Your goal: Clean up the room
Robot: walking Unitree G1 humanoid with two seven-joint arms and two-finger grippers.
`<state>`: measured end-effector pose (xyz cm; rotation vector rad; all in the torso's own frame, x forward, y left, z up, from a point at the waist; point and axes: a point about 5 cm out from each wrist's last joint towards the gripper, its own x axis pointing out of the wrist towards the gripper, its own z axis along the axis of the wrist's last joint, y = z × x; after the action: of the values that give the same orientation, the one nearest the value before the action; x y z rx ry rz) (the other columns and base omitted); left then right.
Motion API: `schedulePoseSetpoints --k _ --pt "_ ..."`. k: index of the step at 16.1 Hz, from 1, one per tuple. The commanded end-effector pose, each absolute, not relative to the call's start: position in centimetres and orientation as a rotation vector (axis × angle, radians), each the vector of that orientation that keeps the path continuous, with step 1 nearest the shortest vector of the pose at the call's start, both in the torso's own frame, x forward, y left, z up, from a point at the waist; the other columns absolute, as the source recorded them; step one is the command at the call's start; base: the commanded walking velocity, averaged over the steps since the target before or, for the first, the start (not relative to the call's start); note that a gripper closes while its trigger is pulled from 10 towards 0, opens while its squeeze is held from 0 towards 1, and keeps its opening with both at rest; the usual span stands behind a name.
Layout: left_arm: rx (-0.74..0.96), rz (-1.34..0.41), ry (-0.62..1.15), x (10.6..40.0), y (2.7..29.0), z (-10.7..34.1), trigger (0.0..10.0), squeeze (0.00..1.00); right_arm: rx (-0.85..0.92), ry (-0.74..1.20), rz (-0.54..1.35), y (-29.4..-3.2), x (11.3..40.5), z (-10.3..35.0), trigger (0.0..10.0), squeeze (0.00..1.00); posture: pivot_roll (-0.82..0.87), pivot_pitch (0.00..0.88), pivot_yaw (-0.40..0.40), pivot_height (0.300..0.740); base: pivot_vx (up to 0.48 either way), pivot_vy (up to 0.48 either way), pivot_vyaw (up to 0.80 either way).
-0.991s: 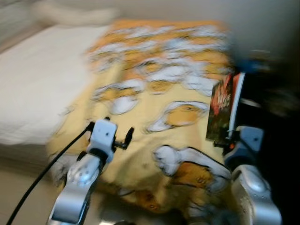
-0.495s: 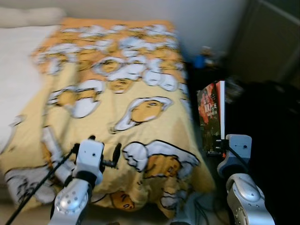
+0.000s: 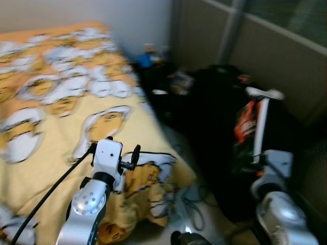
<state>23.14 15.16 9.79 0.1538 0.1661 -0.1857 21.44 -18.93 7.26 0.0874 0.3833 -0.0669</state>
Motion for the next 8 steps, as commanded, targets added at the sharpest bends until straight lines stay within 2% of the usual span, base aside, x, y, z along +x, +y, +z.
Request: schedulePoseSetpoints --k 1,3,8 --pt "0.164 -0.144 0.168 23.4 16.1 9.9 10.0 0.32 0.098 0.333 0.016 -17.2 22.5 8.3 10.0 0.0 -0.14 0.0 -0.009 0.74 0.0 0.0 0.0" --pt "0.166 -0.098 0.165 24.4 17.3 9.6 10.0 0.32 0.088 0.353 0.084 -15.2 23.5 7.7 10.0 0.0 -0.13 0.0 -0.019 0.74 0.0 0.139 0.0" --pt "0.167 -0.071 0.147 25.1 17.7 9.7 10.0 0.32 0.073 0.302 0.096 -15.7 25.2 8.3 10.0 0.0 -0.1 0.0 -0.027 0.74 0.0 0.299 0.0"
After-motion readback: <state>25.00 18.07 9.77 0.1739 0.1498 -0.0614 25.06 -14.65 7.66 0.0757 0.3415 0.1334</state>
